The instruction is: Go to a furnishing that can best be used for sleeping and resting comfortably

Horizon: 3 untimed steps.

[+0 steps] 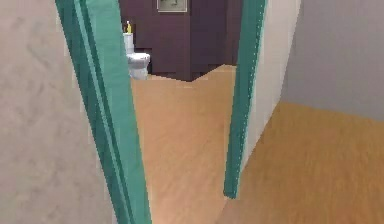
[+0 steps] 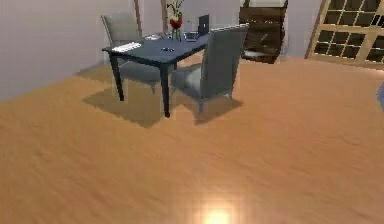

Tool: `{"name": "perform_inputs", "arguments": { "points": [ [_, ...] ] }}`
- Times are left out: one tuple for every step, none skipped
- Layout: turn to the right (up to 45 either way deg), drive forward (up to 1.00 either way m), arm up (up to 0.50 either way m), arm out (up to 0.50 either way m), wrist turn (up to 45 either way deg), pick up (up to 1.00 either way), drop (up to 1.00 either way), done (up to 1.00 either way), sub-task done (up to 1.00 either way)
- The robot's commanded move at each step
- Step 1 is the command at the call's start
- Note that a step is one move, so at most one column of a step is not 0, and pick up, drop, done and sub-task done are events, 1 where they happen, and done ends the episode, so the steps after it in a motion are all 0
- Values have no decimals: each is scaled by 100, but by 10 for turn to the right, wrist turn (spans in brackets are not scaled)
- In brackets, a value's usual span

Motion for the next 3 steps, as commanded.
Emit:
{"name": "perform_inputs", "arguments": {
  "points": [
    [450, 0, 0, 0, 0, 0, 0, 0, 0],
    [450, 0, 0, 0, 0, 0, 0, 0, 0],
    [240, 0, 0, 0, 0, 0, 0, 0, 0]
  ]
}}
